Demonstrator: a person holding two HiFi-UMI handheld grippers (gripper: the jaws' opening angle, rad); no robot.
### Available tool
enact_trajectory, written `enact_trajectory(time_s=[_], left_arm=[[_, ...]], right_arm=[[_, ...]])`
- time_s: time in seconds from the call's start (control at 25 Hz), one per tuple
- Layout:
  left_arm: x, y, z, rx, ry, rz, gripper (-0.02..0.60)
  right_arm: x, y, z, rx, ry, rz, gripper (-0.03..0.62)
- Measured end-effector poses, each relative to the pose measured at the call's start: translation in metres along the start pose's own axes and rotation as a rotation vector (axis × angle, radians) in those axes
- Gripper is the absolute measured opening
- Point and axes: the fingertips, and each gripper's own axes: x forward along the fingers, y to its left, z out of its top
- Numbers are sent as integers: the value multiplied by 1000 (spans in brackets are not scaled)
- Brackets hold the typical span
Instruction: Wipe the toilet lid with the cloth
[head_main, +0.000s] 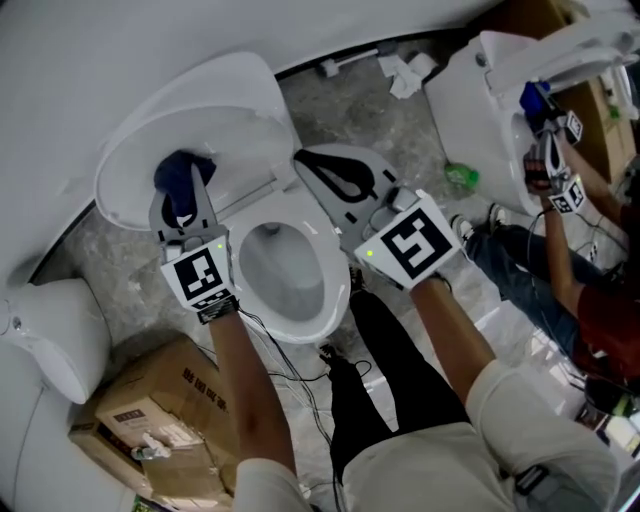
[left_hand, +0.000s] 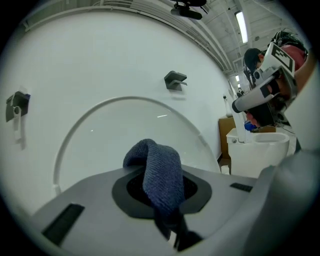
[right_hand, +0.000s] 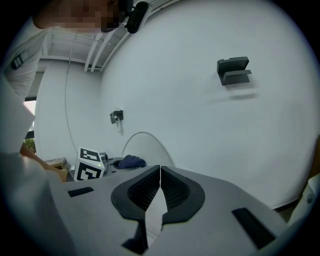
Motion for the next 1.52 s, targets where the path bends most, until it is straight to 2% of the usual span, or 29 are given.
enact_trajectory(time_s=[0.28, 0.56, 0.76, 0.88, 1.08, 1.36, 1.52], left_arm=[[-18, 38, -11, 32, 8, 45, 54], [-42, 76, -27, -52, 25, 146, 54], [-55, 95, -48, -58, 60, 204, 54], [-53, 93, -58, -56, 78, 215, 54], [-42, 83, -55, -100, 58, 239, 55], [-14, 33, -54, -105, 54, 173, 55], [-3, 11, -47, -119, 43, 174, 55]], right_arm=[[7, 9, -1, 18, -13, 13, 29], [12, 13, -3, 21, -7, 22, 29], [19, 21, -3, 10, -3, 37, 29], [22, 25, -7, 13, 5, 45, 29], [21, 20, -10, 17, 7, 35, 29], [8, -1, -12, 25, -4, 1, 29], [-4, -14, -18, 31, 5, -22, 29]])
